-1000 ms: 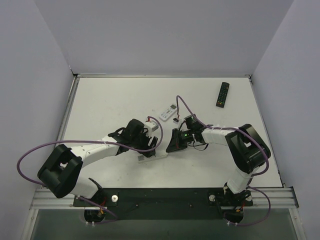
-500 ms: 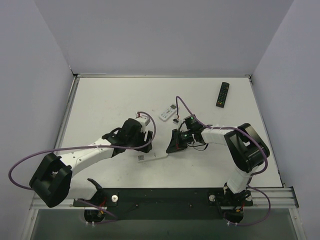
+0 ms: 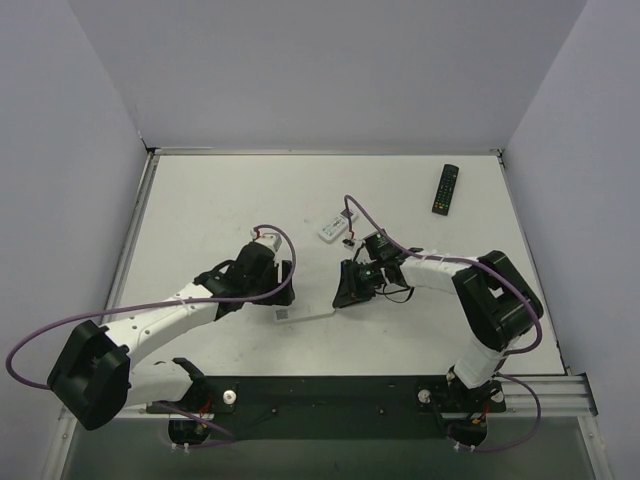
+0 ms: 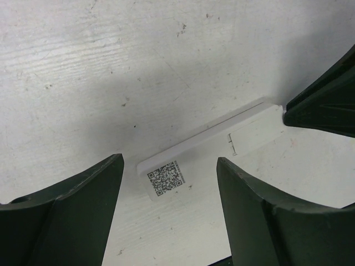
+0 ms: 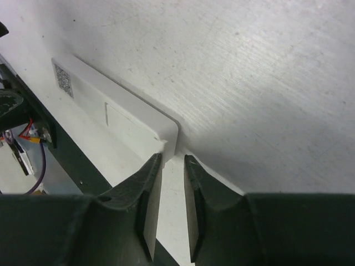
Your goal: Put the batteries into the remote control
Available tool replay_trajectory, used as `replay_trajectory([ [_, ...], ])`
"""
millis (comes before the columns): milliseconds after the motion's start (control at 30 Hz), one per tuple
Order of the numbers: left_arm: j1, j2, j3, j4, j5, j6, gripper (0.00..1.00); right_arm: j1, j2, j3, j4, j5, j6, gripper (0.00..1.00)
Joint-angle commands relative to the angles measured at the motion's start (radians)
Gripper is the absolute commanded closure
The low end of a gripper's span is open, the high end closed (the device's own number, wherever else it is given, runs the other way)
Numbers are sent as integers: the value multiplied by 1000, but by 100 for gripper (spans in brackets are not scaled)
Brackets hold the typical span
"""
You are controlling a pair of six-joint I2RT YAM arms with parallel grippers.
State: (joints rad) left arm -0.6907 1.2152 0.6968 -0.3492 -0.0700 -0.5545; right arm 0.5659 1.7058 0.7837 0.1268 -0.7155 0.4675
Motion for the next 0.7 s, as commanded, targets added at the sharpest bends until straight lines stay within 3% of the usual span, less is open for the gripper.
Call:
replay_trajectory([
  [0, 6, -23, -28, -19, -17, -53, 21, 17, -67, 26, -87, 91, -36, 78],
  [333, 7, -51, -89, 9, -28, -108, 22, 103, -167, 78, -183, 287, 31, 59],
  [667, 13, -68, -134, 58, -8, -140, 26, 238, -121, 183, -345, 533, 83, 56],
])
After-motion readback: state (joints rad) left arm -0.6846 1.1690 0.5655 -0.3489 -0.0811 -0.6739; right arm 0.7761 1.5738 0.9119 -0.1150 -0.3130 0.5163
